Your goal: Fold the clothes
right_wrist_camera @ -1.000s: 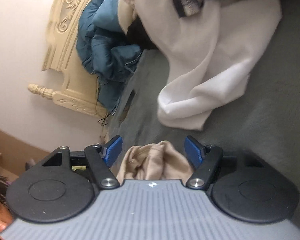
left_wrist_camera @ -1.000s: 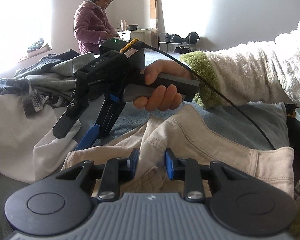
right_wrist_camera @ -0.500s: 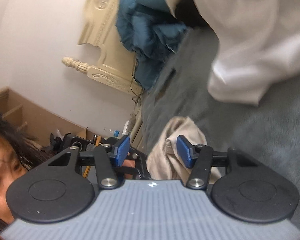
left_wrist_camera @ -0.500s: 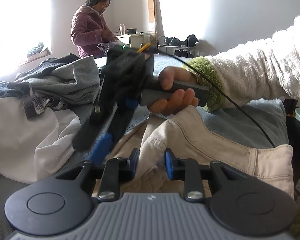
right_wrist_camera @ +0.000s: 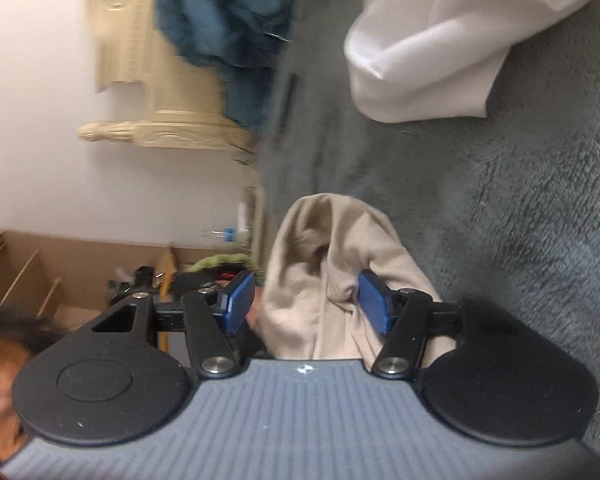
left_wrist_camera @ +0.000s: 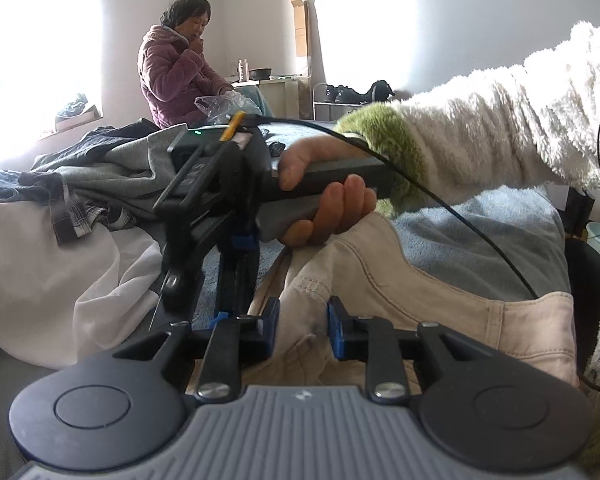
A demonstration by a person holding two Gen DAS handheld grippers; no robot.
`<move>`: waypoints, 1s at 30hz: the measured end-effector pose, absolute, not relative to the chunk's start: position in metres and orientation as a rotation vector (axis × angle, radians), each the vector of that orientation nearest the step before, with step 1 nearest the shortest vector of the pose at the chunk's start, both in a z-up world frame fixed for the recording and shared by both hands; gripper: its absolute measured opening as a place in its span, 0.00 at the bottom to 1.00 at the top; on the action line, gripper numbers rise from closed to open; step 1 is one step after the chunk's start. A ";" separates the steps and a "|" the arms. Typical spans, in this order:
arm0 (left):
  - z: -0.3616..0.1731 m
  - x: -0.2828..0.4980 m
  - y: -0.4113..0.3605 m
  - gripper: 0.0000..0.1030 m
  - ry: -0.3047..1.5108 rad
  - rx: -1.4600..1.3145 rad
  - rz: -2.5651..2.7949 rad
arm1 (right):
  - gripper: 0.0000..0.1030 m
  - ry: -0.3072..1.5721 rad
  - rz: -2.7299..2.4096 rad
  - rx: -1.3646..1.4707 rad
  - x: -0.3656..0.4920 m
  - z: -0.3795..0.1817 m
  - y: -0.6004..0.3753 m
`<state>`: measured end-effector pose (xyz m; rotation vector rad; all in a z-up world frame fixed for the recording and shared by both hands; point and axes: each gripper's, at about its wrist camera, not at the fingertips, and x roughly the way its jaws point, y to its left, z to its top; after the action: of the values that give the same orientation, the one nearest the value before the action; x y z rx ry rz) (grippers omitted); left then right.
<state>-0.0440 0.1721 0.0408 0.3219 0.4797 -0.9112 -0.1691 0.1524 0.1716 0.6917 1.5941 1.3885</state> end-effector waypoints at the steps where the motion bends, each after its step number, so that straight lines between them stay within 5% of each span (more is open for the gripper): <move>1: 0.040 -0.044 0.172 0.25 0.482 0.320 -0.910 | 0.56 1.607 1.374 0.658 -0.170 0.175 0.156; 7: 0.039 -0.047 0.172 0.25 0.460 0.330 -0.907 | 0.73 1.581 1.260 0.676 -0.185 0.194 0.156; 15: 0.039 -0.050 0.172 0.25 0.444 0.336 -0.908 | 0.78 1.412 1.292 0.859 -0.182 0.215 0.125; 25: 0.036 -0.053 0.170 0.24 0.451 0.346 -0.925 | 0.79 1.673 1.312 0.693 -0.181 0.193 0.180; 30: 0.034 -0.056 0.171 0.24 0.432 0.347 -0.927 | 0.80 1.656 1.285 0.580 -0.184 0.216 0.186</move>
<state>-0.0559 0.1709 0.0343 0.3466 0.4323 -0.9271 -0.1842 0.1860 0.2160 0.5801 1.6558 1.2849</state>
